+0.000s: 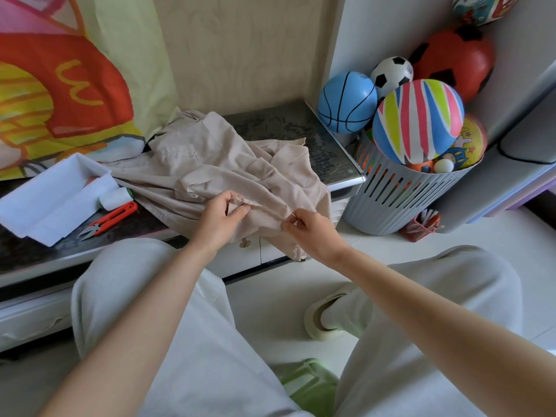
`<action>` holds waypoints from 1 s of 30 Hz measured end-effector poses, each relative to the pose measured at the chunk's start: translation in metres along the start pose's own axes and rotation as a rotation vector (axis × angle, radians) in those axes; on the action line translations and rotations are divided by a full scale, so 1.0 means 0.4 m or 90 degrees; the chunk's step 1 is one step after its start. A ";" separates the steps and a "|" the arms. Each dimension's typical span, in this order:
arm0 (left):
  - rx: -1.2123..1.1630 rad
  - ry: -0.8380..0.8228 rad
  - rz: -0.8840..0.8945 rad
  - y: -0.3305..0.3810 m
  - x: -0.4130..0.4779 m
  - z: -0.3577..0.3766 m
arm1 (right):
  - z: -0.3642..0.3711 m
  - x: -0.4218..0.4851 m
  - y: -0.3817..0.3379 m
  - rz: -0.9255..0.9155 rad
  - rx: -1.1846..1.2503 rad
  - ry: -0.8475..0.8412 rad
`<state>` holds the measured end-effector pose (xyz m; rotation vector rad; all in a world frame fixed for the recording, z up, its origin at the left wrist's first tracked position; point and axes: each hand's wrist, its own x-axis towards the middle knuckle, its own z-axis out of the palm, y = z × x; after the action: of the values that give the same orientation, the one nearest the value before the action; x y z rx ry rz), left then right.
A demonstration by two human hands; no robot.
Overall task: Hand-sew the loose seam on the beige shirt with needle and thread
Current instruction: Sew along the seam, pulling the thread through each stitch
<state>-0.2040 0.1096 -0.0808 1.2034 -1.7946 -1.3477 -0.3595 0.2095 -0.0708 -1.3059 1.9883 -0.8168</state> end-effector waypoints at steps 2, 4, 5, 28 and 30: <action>-0.003 0.005 -0.004 0.010 -0.002 0.009 | 0.004 -0.004 -0.004 0.007 0.005 -0.005; -0.025 -0.002 -0.001 0.015 -0.004 0.013 | 0.008 -0.007 -0.008 0.013 0.001 -0.003; -0.045 -0.011 -0.011 0.015 -0.004 0.013 | 0.010 -0.008 -0.010 0.016 0.002 0.000; -0.146 -0.041 0.068 0.046 -0.032 -0.006 | 0.010 -0.020 -0.032 -0.026 -0.023 -0.096; -0.148 -0.047 0.072 0.048 -0.034 -0.003 | 0.009 -0.019 -0.037 -0.005 -0.005 -0.112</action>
<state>-0.2032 0.1227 -0.0613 0.9262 -1.6739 -1.5031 -0.3462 0.2115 -0.0605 -1.3434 1.8509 -0.6738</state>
